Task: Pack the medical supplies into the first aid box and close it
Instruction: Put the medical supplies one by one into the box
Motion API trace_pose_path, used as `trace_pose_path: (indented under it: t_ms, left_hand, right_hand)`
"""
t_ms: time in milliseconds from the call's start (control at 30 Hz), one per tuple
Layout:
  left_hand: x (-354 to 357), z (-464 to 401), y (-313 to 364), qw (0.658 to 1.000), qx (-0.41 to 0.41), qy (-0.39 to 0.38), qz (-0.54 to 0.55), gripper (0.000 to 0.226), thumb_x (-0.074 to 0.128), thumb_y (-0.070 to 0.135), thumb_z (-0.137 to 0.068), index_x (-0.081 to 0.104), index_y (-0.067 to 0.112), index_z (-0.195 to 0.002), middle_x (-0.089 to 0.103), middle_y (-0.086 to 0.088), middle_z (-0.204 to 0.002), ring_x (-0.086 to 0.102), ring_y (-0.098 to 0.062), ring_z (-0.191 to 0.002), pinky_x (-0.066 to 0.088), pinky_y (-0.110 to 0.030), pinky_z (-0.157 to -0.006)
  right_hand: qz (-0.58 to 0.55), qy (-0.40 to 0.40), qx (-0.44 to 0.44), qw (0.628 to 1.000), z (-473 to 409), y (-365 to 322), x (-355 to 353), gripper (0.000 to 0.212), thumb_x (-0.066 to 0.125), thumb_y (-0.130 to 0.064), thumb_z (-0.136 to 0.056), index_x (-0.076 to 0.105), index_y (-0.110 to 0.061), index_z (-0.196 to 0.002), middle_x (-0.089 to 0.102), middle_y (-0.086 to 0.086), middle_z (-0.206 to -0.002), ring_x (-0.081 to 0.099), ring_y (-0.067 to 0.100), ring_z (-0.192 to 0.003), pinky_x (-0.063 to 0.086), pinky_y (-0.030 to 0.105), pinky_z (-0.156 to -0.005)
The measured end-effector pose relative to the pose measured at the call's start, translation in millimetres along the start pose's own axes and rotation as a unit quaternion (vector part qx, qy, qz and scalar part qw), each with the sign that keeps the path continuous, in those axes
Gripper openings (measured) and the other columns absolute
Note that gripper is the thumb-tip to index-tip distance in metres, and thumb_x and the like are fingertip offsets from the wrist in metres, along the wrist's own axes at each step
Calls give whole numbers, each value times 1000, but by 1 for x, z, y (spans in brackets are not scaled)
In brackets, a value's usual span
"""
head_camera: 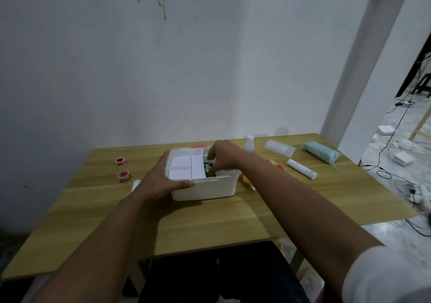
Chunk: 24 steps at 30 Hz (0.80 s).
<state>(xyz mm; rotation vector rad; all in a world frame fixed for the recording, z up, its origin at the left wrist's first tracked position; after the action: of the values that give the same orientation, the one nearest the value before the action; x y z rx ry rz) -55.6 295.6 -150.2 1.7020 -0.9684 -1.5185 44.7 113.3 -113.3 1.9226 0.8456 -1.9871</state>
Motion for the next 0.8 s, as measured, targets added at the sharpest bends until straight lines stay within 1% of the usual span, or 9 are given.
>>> trace_pose_path:
  t_ms: [67,133,200,267,400,500,600,700,800]
  left_hand:
    - [1,0,0,1000,0,0,4,90,90,65,-56,30,64,-124,41,42,-118,50,3,-108,45,-19,-82]
    - [1,-1,-2,1000,-2,4,8,91,90,61,-62,31,61,-131,45,39,-121,50,2,-111,46,-23,-86]
    - [-1,-2,-5,1000,-10,10,12,111,89,70,-57,31,50,-150,52,26,-138,51,-10,-125,49,-31,-97]
    - [-1,-3,-8,1000,-17,14,7,125,86,79,-49,28,46,-155,52,21,-144,51,-13,-130,49,-38,-103]
    - [1,-3,-9,1000,-12,25,14,109,85,79,-48,32,60,-141,48,36,-128,50,-10,-125,49,-30,-89]
    - [3,-5,-14,999,-13,32,16,115,85,79,-48,28,58,-146,47,35,-128,48,-9,-124,47,-28,-86]
    - [2,-9,-17,999,-12,35,12,119,86,74,-50,29,51,-151,48,34,-129,50,-9,-124,48,-28,-86]
    - [2,-11,-18,999,-6,42,7,113,89,68,-54,31,52,-150,46,39,-128,49,-8,-124,47,-24,-83]
    - [5,-13,-17,999,-16,43,2,102,89,55,-61,28,55,-143,41,43,-122,49,-3,-116,44,-19,-78]
  right_hand:
    - [-43,65,-11,997,6,8,-23,32,82,-25,-81,77,-12,-109,76,2,-105,69,16,-94,57,34,-89]
    - [-85,158,-12,984,14,22,-49,20,77,-26,-84,79,-14,-101,78,1,-97,71,13,-86,58,35,-88]
    - [-119,236,7,965,22,43,-72,13,74,-26,-86,79,-17,-94,77,-2,-89,70,11,-79,58,35,-85]
    - [-136,287,36,947,29,69,-89,12,73,-25,-85,78,-16,-91,77,-3,-83,71,12,-75,59,37,-83]
    - [-129,340,129,923,47,132,-105,14,69,-22,-85,79,-14,-92,78,2,-89,72,20,-82,59,39,-85]
    - [-102,317,219,917,58,189,-95,19,66,-21,-85,79,-15,-98,77,5,-101,70,24,-99,56,38,-91]
    - [-72,209,295,930,56,237,-69,30,68,-17,-84,76,-13,-113,73,10,-117,66,29,-110,54,38,-93]
    - [-18,102,309,945,49,259,-43,44,66,-15,-87,66,-10,-130,65,13,-132,60,32,-120,50,38,-96]
    - [17,54,312,948,41,267,-29,48,64,-17,-89,59,-5,-136,61,17,-136,58,35,-122,50,39,-97]
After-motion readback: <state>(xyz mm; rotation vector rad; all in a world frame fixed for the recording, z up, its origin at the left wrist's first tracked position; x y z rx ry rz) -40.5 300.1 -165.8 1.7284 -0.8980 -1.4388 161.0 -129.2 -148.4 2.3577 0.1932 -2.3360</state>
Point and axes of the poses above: each hand's wrist, its own z-axis away from the middle knuckle, its own x-axis out of the palm, y = z × x, the point moved 6 cm from there along -z, towards the middle knuckle
